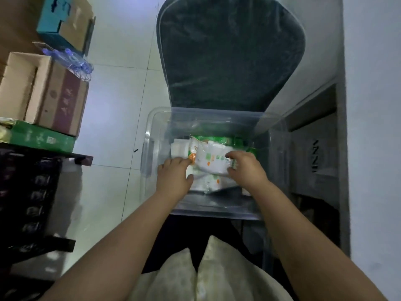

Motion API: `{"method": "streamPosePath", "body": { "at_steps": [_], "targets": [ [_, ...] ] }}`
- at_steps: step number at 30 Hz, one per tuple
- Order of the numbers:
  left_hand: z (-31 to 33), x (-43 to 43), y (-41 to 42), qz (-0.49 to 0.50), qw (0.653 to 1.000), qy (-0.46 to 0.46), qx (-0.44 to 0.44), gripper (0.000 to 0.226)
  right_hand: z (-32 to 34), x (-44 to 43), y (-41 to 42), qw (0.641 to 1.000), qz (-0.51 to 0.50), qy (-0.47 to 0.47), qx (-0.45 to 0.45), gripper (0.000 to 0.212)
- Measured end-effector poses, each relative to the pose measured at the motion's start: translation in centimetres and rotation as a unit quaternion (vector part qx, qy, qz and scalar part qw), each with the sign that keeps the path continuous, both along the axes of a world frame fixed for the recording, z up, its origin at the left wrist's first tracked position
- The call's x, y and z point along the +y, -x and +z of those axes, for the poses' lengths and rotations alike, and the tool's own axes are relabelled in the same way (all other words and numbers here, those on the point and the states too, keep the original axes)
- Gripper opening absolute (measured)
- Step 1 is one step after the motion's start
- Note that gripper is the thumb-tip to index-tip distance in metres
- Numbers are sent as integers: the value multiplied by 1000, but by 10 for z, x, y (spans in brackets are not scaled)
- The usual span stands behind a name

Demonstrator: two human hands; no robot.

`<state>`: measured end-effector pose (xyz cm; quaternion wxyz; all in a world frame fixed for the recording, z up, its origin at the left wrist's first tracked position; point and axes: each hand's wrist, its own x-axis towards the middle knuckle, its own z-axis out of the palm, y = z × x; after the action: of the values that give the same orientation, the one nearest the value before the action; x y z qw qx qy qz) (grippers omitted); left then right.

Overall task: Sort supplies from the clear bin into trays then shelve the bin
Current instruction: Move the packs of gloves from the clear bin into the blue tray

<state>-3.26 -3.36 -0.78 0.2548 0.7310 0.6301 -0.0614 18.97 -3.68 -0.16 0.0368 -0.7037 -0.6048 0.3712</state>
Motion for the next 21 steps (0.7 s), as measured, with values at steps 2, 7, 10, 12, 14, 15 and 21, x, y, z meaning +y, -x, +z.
{"method": "streamPosePath", "body": {
  "at_steps": [2,7,10,12,14,15,21],
  "targets": [
    [-20,23,-13,-15,1000,10,4,46,-27,24,-12,1000,-5,20,-22,46],
    [-87,76,-50,-71,997,40,10,50,-109,69,-33,991,34,108,-68,53],
    [-127,101,-65,-85,995,56,14,54,-153,79,-38,984,-14,156,-89,52],
    [-149,112,-71,-95,993,65,13,55,-175,77,-37,981,-40,159,-106,48],
    [-163,118,-73,-109,991,70,16,58,-187,75,-32,984,-26,137,-114,39],
    [-167,119,-73,-116,991,67,17,61,-190,75,-27,987,-19,122,-103,33],
    [-174,117,-53,-104,994,37,20,67,-194,99,1,994,29,-5,-107,24]
  ]
}}
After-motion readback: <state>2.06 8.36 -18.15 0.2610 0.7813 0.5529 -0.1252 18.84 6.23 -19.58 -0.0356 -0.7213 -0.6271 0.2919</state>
